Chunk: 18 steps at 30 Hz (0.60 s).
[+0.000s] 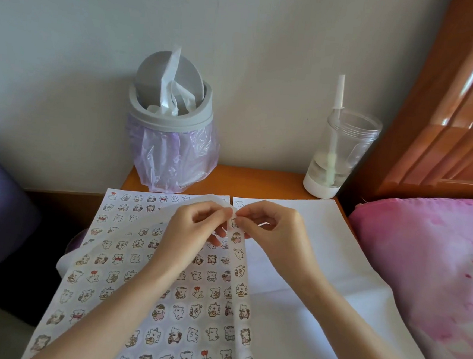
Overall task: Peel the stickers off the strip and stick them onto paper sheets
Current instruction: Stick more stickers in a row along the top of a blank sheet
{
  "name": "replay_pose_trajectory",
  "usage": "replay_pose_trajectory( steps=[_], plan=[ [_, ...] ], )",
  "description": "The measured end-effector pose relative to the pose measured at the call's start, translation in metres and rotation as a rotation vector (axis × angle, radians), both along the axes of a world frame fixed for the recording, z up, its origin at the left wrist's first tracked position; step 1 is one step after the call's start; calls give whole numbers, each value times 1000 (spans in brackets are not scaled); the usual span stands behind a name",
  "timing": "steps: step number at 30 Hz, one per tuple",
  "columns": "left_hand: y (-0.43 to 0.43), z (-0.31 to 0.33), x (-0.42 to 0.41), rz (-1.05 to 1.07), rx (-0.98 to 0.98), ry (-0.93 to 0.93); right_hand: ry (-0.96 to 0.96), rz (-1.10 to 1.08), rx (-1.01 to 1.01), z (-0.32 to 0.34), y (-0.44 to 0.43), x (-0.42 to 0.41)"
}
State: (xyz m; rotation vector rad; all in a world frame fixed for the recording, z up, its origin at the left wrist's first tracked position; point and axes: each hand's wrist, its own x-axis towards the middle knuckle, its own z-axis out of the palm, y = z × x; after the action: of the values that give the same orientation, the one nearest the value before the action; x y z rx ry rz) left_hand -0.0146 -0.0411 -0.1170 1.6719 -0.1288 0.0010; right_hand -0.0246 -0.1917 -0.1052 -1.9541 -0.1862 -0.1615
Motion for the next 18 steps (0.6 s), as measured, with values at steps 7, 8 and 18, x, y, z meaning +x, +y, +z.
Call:
replay_pose_trajectory(
  steps=[7,8,18],
  plan=[
    [2,-5,1,13,47,3,-21,16,-77,-2,-1,2],
    [2,-5,1,10,53,10,-38,11,-110,-3,-1,2],
    [2,-7,0,5,117,86,-2,63,-80,6,-14,17]
  ],
)
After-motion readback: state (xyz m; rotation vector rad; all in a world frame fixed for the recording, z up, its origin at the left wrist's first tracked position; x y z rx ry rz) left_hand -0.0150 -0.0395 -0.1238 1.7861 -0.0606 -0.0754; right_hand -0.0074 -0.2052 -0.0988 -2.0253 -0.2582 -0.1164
